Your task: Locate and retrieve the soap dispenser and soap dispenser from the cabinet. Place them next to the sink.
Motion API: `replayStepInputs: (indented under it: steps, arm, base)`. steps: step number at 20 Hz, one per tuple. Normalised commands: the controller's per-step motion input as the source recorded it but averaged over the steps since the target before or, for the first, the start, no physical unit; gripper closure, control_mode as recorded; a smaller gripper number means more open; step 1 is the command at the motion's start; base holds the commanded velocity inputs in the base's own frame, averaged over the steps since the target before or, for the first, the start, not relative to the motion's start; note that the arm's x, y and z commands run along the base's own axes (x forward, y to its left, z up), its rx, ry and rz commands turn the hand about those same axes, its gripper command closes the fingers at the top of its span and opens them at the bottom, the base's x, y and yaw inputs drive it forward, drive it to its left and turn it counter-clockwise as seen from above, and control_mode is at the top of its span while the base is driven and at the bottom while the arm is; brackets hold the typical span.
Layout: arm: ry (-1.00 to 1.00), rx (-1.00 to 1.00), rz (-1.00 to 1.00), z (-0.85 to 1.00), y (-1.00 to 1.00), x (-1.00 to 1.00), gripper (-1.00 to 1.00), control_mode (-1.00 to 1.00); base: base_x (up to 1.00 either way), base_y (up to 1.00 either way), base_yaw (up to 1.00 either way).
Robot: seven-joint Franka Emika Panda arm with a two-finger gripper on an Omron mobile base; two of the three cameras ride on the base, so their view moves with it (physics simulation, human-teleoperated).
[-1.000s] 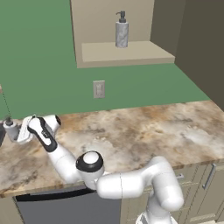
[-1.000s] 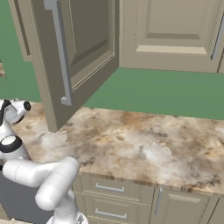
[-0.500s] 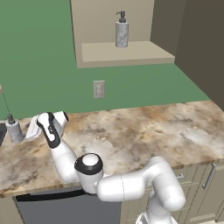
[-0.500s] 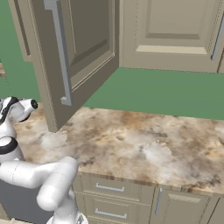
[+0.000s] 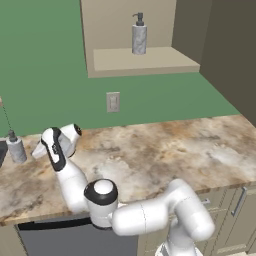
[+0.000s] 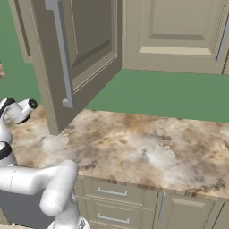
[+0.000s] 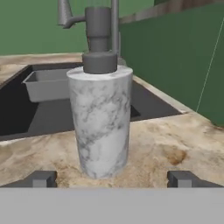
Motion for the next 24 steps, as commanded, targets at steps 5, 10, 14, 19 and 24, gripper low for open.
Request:
replayStepInputs:
  steps: [5,10,14,19,24]
  arm:
    - [0.09,-0.15,-0.24,0.31,-0.38,0.0,-1.0,-1.0]
    - [0.1,-0.12,-0.27,0.24,-0.35,0.0,-1.0,-1.0]
    - [0.1,-0.14,-0.3,0.15,-0.26,0.0,-1.0,-1.0]
    - [0.17,-0.13,-0.3,0.09,-0.22,0.0,-1.0,-1.0]
    - [0.15,-0.08,-0.33,-0.03,-0.16,0.08,-1.0,-1.0]
  base:
    - [0.0,0.0,0.0]
    - [0.0,0.0,0.0]
    - [0.0,0.0,0.0]
    - [0.0,0.0,0.0]
    - [0.0,0.0,0.0]
